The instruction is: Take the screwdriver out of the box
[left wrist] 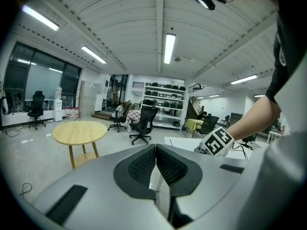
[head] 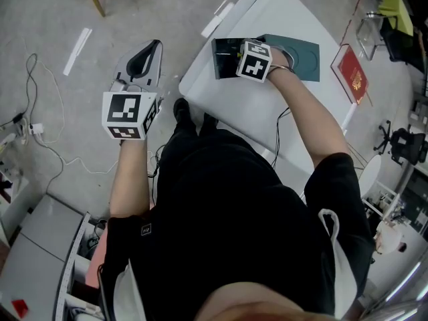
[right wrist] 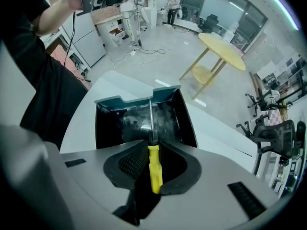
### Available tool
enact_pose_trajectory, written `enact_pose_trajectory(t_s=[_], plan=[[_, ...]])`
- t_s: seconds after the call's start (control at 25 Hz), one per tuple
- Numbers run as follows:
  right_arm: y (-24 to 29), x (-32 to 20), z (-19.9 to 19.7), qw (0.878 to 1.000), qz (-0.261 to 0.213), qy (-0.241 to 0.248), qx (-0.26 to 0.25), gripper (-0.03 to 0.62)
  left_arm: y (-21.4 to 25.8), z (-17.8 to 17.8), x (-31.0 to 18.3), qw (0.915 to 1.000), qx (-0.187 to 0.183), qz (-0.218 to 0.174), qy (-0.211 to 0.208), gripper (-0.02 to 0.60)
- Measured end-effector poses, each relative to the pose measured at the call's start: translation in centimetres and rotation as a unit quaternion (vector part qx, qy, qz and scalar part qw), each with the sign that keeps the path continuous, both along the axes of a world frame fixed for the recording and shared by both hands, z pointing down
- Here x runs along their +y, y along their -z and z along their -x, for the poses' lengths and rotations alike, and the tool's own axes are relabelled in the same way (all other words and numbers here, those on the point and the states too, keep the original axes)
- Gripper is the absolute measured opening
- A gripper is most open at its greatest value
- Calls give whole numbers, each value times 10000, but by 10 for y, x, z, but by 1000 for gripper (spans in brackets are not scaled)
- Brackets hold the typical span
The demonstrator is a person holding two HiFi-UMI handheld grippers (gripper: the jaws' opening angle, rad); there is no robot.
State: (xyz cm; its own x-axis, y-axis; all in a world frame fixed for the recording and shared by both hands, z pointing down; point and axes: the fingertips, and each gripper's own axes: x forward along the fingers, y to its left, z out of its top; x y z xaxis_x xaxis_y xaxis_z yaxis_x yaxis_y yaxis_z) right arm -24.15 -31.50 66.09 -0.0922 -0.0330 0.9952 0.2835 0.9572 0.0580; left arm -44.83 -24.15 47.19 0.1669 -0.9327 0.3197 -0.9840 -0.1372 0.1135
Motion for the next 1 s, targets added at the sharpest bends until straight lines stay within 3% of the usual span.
enact_pose_trajectory(t_s=[0.24,0.4,0.52,0.68,1.0], plan=[[34,-6,2,9964,-314,-542,-574,84,16,-11,-4,9992,-38,-155,-362,17],[67,-9,3,9869,-383,-1019,-1190,84,25,-26,-15,9978,-88,-243,-608,17],[90,-7,-4,9753,-291,-1410,-1674,84,33,-43,-21,9966,-93,-302,-764,17],[127,-2,-20,9455,111,-2119,-2469,84,47,-70,-27,9943,-156,-378,-985,17],[177,7,-85,9341,-371,-2005,-2932,84,84,-127,-31,9927,-262,-552,-1044,17]])
